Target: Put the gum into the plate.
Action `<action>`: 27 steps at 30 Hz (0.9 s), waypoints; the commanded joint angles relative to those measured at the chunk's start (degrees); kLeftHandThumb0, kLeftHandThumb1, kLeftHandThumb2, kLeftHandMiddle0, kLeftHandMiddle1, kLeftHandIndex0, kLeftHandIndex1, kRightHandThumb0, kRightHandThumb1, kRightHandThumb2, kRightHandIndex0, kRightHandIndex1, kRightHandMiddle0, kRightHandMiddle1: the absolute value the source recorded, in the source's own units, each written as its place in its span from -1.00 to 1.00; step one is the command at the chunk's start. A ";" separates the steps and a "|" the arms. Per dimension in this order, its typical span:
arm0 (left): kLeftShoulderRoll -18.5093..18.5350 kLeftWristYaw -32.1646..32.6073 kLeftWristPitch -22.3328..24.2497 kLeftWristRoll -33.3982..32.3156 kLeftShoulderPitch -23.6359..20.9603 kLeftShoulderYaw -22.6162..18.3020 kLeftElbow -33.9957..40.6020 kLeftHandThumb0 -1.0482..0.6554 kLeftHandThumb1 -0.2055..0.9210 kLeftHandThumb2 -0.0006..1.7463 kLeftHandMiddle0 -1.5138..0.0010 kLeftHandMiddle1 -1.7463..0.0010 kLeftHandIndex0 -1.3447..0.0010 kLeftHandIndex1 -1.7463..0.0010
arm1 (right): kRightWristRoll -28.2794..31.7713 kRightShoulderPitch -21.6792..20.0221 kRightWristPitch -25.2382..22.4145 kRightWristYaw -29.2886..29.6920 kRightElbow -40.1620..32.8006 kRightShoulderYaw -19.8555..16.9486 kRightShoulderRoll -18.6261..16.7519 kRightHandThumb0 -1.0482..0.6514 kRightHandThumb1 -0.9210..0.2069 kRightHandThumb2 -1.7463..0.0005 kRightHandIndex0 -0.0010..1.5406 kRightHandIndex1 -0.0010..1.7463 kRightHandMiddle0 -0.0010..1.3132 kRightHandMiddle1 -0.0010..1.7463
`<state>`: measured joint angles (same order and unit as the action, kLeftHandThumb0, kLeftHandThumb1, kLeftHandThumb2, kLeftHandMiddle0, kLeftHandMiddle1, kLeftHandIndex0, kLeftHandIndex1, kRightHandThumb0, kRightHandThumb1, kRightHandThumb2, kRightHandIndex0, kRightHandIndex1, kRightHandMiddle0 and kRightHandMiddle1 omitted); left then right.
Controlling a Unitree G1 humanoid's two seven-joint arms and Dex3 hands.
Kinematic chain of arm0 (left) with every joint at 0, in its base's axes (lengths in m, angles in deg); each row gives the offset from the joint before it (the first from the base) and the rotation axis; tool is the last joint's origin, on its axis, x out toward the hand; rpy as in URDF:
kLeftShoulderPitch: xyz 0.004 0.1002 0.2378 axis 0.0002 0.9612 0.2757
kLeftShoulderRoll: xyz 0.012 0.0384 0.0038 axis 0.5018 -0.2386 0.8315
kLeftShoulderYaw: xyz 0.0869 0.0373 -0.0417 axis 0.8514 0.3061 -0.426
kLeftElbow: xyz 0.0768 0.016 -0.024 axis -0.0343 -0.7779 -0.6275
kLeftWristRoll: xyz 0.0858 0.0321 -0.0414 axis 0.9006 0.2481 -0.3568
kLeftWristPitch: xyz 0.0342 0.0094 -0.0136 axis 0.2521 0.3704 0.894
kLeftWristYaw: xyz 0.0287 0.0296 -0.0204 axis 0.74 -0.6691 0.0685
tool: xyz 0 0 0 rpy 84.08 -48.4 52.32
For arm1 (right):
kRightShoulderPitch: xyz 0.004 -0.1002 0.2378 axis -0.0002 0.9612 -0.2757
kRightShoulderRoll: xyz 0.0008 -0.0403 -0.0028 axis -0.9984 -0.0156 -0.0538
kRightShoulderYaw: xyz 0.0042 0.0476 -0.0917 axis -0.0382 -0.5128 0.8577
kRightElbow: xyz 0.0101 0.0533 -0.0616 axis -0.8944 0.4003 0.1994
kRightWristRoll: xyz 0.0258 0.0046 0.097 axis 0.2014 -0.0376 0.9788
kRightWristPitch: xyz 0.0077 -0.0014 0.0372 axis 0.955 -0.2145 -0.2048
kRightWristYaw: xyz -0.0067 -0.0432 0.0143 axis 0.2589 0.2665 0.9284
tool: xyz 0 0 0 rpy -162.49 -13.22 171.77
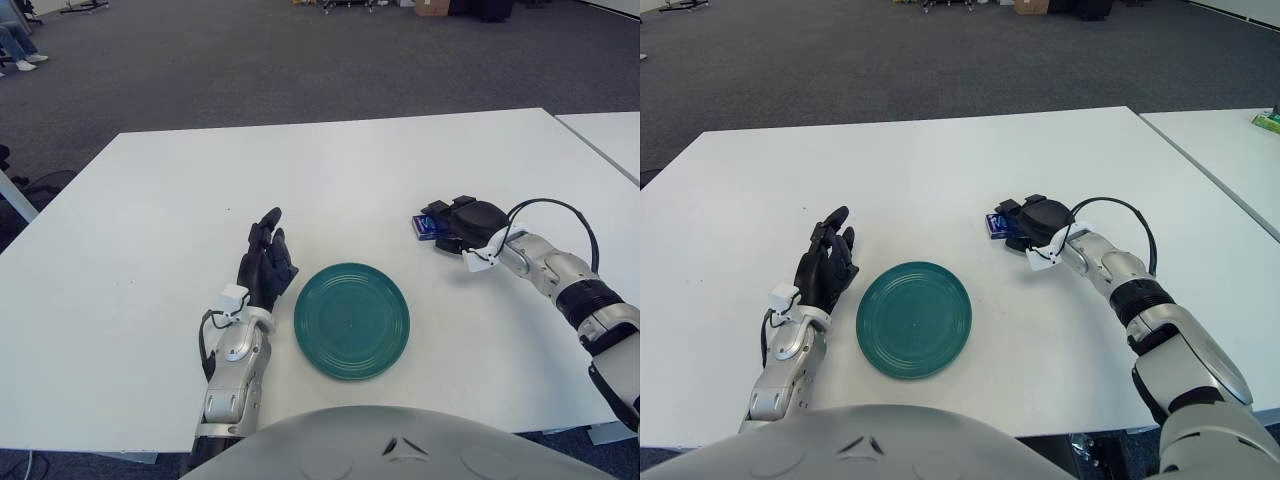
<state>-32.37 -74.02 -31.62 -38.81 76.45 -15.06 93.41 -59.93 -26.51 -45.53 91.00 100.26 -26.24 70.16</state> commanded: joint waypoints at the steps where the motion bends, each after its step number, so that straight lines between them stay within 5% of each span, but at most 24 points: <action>1: -0.75 0.12 -0.18 -0.02 -0.39 -0.12 0.31 -0.76 1.00 -0.01 0.73 1.00 1.00 0.34 | -0.34 -0.26 0.61 -2.73 0.30 0.46 -0.80 -0.94 -1.00 -0.12 -0.62 -0.88 -1.00 -0.65; 17: -1.12 0.22 -0.17 -0.75 -0.19 0.15 0.62 -0.77 1.00 -0.01 0.72 0.99 1.00 0.33 | 0.42 -0.21 1.37 -6.15 -0.30 -0.67 -0.72 -0.97 -1.00 -0.09 -0.69 -0.96 -1.00 -0.70; 27: -0.88 -0.14 -0.63 -0.70 -0.18 0.33 0.76 -0.78 1.00 -0.01 0.72 0.99 1.00 0.33 | -1.11 -0.91 2.31 -2.29 2.29 -0.39 -1.52 -0.96 -1.00 -0.11 -0.66 -0.97 -1.00 -0.64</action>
<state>-32.38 -74.04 -31.66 -39.48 76.45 -14.89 93.42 -60.06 -27.03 -43.77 87.97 101.55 -27.07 69.36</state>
